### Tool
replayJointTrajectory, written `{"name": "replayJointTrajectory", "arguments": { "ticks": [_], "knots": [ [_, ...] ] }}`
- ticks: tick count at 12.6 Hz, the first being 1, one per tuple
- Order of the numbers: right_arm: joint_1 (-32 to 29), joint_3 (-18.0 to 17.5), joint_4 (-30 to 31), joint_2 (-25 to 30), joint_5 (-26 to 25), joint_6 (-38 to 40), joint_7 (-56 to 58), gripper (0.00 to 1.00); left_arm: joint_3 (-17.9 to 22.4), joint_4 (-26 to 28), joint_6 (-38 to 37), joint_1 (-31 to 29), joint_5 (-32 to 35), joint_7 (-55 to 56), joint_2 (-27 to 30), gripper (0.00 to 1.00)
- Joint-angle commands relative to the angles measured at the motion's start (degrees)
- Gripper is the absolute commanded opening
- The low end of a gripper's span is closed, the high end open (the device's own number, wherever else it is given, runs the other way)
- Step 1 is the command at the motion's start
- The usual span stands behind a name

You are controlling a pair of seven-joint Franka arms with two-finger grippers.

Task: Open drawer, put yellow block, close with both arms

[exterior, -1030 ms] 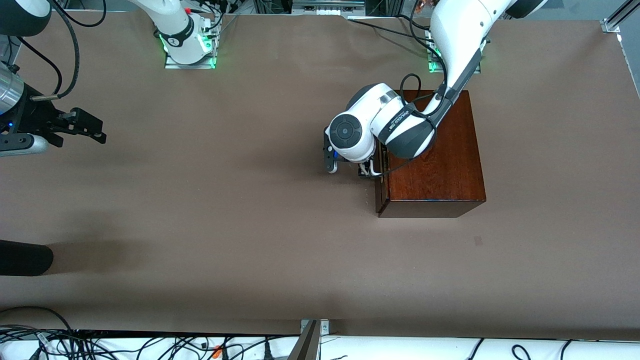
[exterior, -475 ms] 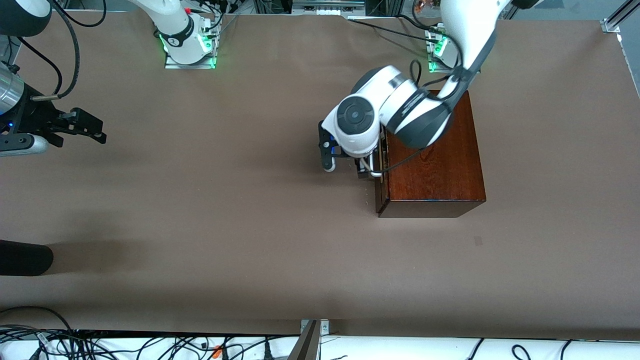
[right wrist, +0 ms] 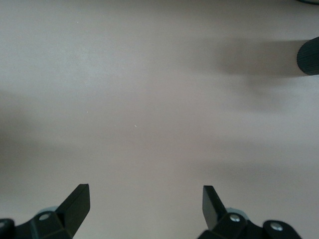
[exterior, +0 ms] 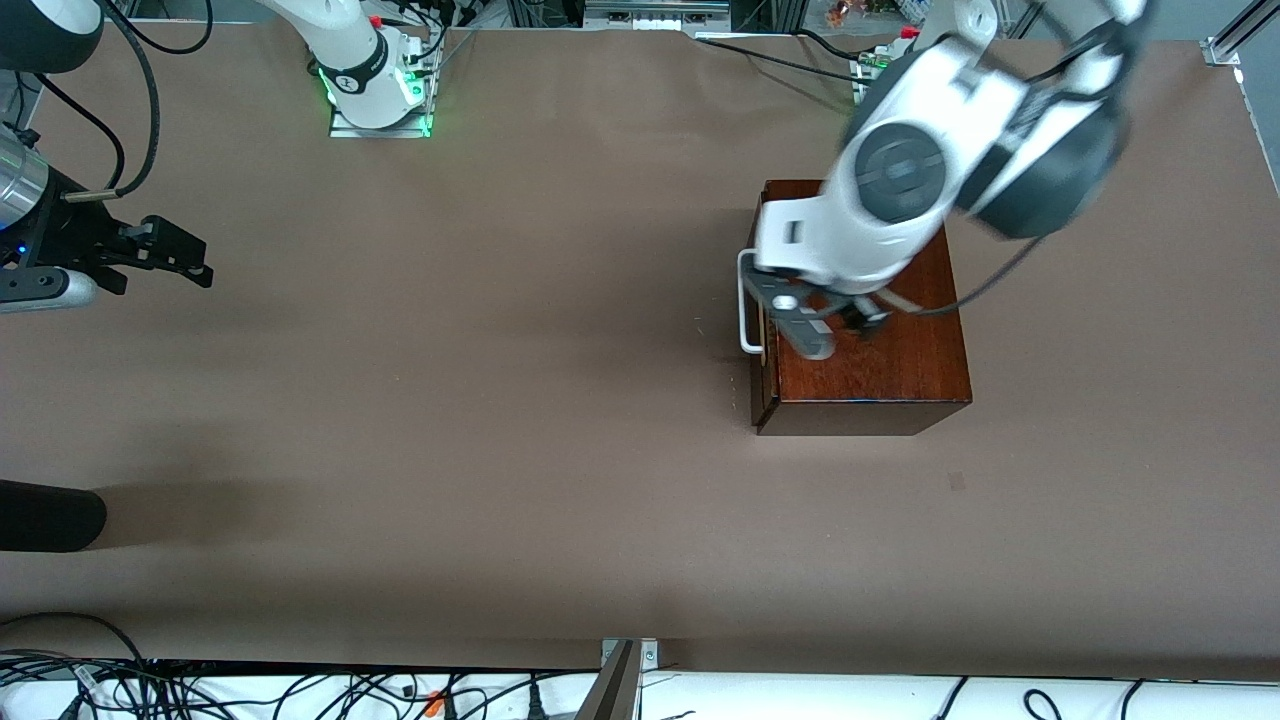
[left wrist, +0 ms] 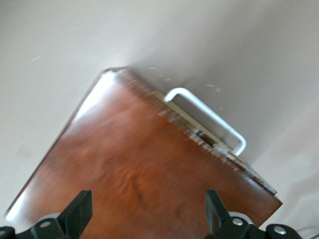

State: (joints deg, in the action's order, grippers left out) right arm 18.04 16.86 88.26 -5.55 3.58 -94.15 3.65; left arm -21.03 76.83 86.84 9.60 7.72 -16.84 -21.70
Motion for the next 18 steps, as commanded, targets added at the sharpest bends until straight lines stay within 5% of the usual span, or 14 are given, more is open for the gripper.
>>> {"name": "replayJointTrajectory", "arguments": {
  "ticks": [1,3,6,9,11,18],
  "knots": [
    [0.0,-0.2,-0.6,-0.1,-0.9,0.0,-0.7,1.0,-0.1,1.0,-4.0,-4.5,-0.6,3.7,3.4,1.0],
    [0.0,-0.2,-0.6,-0.2,-0.9,-0.1,-0.7,1.0,0.4,1.6,-3.7,-8.1,-0.7,3.9,7.3,1.0],
    [0.0,-0.2,-0.6,-0.2,-0.9,-0.1,-0.7,1.0,10.4,9.7,5.5,-8.2,-4.7,5.7,15.3,1.0],
    [0.0,-0.2,-0.6,-0.2,-0.9,-0.1,-0.7,1.0,20.1,16.2,6.1,-4.4,-6.5,12.9,21.3,1.0],
    [0.0,-0.2,-0.6,-0.1,-0.9,-0.1,-0.7,1.0,21.3,18.2,6.1,-4.0,-6.3,23.6,22.8,1.0],
    [0.0,-0.2,-0.6,-0.2,-0.9,-0.1,-0.7,1.0,21.3,17.0,2.1,-5.4,-8.6,20.0,21.6,1.0]
  ]
}}
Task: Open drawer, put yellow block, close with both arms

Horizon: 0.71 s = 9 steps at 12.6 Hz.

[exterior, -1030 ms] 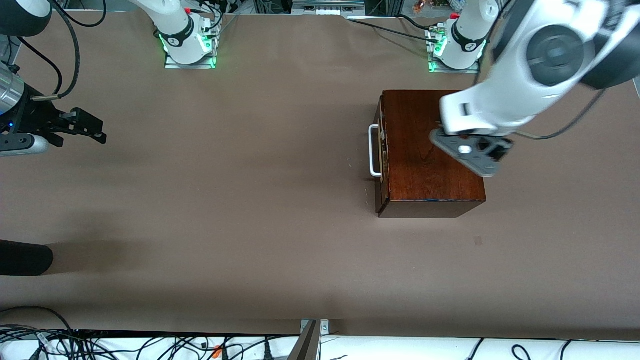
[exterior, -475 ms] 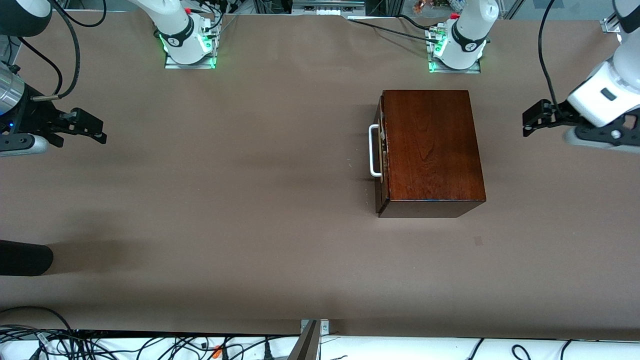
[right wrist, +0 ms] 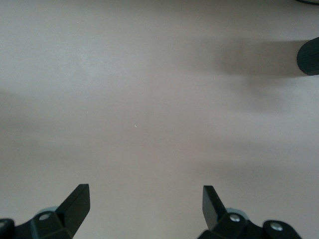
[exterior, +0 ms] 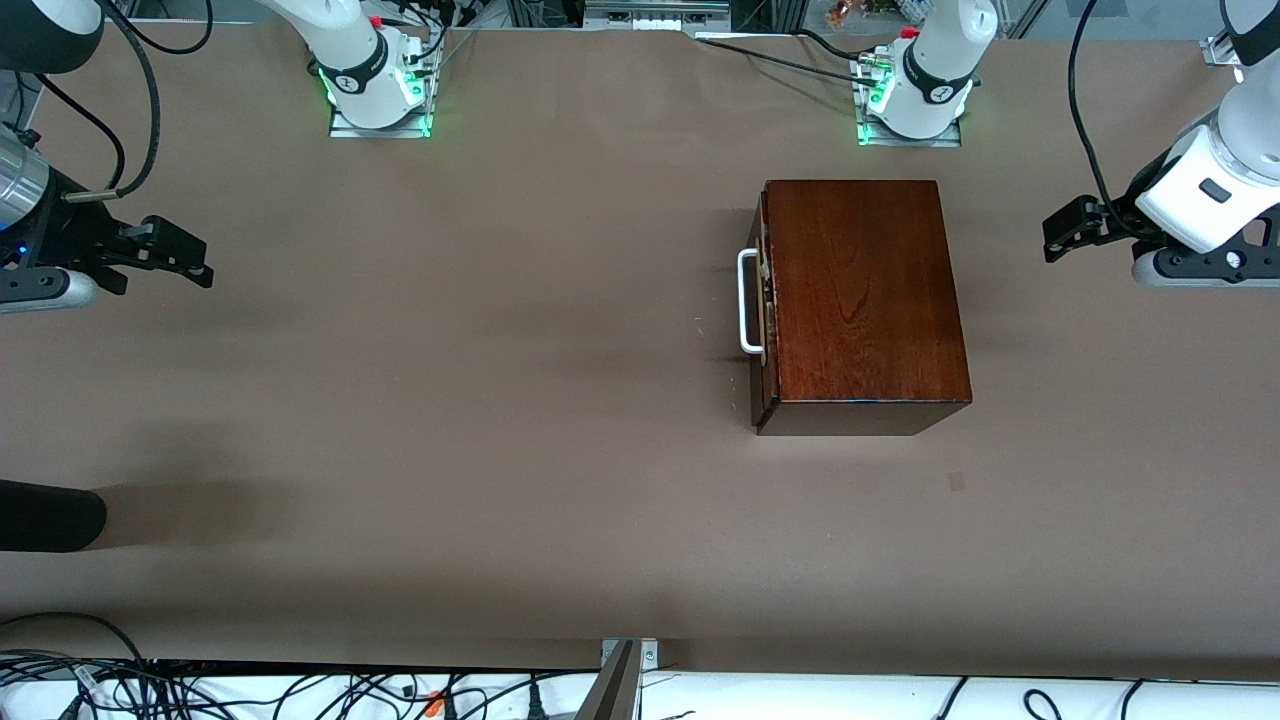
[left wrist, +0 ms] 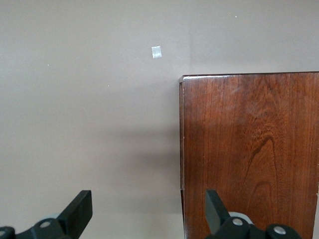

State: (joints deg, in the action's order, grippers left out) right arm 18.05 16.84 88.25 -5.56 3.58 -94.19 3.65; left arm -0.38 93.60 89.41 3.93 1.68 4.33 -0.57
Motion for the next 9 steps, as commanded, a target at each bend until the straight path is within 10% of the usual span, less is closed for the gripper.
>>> {"name": "replayJointTrajectory", "arguments": {
  "ticks": [1,9],
  "knots": [
    [0.0,-0.2,-0.6,-0.1,-0.9,0.0,-0.7,1.0,0.6,0.3,0.0,0.3,-2.8,-1.2,0.4,1.0],
    [0.0,-0.2,-0.6,-0.1,-0.9,0.1,-0.7,1.0,0.6,0.3,0.6,0.0,-2.8,-1.2,0.4,1.0]
  ]
}}
